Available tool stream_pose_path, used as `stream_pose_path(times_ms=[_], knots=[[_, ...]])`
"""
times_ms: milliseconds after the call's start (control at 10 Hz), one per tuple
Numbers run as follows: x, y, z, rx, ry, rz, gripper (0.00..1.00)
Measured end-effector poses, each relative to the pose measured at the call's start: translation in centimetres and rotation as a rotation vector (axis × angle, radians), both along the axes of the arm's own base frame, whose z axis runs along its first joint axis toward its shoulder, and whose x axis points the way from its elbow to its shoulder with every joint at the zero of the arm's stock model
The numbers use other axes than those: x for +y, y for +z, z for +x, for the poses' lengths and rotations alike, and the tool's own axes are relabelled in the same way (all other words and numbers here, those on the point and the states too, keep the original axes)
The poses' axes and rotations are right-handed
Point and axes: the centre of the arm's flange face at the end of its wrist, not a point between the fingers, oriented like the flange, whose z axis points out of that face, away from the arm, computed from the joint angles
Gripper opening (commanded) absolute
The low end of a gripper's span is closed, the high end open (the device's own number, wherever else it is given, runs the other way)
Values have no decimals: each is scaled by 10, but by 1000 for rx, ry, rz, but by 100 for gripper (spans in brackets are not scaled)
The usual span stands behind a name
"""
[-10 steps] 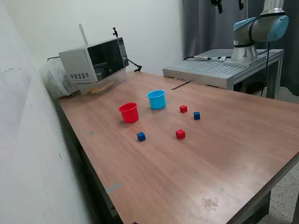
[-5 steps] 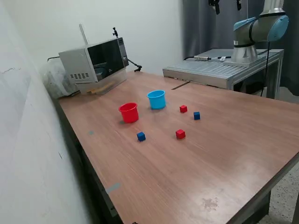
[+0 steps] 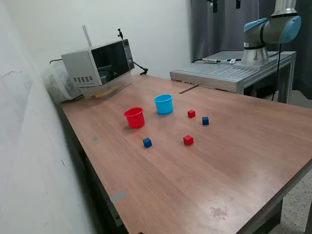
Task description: Place red objects in the red bin, and blue objects in the blue bin.
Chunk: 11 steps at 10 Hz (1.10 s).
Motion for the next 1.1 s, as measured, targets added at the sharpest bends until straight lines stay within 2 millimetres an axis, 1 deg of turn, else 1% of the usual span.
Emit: stream_pose_path(times_ms=[100, 200, 300, 500, 700, 800, 900, 1000, 1100], knots=[[-1, -4, -14, 40, 1, -7, 100], [-3, -13, -30, 68, 2, -12, 100], [-5, -27, -48, 85, 3, -27, 100], [-11, -64, -84, 95, 9, -64, 100], [-11, -110, -120, 93, 15, -76, 100], [-9, -133, -134, 84, 20, -76, 100], [-1, -152, -147, 73, 13, -75, 100], [20, -168, -160, 59, -13, -72, 100], [48, -185, -172, 38, -47, -70, 100]])
